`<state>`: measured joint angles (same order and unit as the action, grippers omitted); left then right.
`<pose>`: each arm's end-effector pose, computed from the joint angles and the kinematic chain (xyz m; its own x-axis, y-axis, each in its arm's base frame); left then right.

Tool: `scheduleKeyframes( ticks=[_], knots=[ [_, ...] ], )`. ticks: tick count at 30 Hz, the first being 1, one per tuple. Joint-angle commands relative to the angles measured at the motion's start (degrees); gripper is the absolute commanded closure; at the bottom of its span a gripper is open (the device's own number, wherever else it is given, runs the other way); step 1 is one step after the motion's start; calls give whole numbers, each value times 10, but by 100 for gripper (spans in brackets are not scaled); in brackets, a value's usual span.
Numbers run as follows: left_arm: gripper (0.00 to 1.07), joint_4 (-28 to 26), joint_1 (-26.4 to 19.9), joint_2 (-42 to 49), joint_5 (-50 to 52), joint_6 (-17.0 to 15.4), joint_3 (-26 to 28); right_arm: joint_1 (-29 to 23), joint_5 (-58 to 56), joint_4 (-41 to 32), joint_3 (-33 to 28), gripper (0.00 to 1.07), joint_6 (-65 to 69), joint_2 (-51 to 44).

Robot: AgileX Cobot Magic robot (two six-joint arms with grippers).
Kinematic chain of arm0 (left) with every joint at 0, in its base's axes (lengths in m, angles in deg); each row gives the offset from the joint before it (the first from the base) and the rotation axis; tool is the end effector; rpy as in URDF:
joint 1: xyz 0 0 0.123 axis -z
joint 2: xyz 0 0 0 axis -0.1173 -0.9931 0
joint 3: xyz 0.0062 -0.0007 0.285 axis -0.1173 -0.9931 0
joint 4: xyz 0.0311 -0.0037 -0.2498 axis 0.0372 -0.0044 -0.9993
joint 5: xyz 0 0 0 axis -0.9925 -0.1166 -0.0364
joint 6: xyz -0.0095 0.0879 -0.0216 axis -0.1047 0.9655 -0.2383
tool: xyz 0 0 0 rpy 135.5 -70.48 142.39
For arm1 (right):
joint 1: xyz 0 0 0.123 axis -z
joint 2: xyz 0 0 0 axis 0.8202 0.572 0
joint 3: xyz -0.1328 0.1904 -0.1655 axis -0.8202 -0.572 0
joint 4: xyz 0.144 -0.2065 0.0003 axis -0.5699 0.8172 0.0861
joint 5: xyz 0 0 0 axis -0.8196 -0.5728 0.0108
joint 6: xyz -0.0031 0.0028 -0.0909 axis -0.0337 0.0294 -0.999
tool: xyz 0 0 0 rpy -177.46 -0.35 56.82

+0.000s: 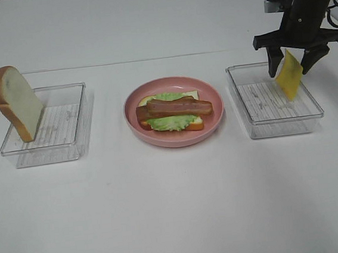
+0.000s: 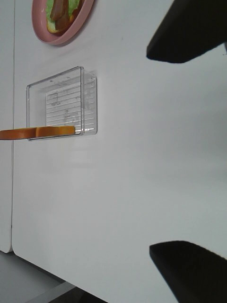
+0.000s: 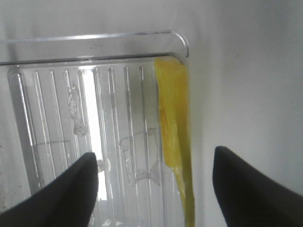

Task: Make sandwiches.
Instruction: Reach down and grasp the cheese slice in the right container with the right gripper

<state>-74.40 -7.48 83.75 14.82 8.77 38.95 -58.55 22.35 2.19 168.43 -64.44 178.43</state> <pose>-0.0084 0.0030 0.2801 -0.4525 -0.0410 -0.8908 -0.0586 0.9982 -0.0162 0.4903 0.0255 0.1618 -0.9847 -0.0158 -0.1735 -0.0097 0.9993 -0.0364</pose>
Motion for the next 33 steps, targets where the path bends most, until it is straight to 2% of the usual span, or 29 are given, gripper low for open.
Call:
scheduleKeyframes(
  ticks=[1,4,14,16,19,20,21,22,23,24,33],
  knots=[
    [13,-5,2,12,6,2,0,2,1,-1,3,57,-4,1],
    [13,-5,2,12,6,2,0,2,1,2,3,66,-4,1],
    [13,-5,2,12,6,2,0,2,6,8,3,66,-5,1],
    [13,-5,2,12,6,2,0,2,9,29,3,76,-5,1],
    [13,-5,2,12,6,2,0,2,9,36,3,79,-5,1],
    [13,-5,2,12,6,2,0,2,9,56,3,89,-5,1],
    [13,-5,2,12,6,2,0,2,9,64,3,94,-5,1],
    [13,-5,2,12,6,2,0,2,9,64,3,94,-5,1],
    [13,-5,2,12,6,2,0,2,8,80,3,104,-5,1],
    [13,-5,2,12,6,2,0,2,6,82,3,107,-6,1],
    [13,-5,2,12,6,2,0,2,2,65,3,107,-9,-5]
  ],
)
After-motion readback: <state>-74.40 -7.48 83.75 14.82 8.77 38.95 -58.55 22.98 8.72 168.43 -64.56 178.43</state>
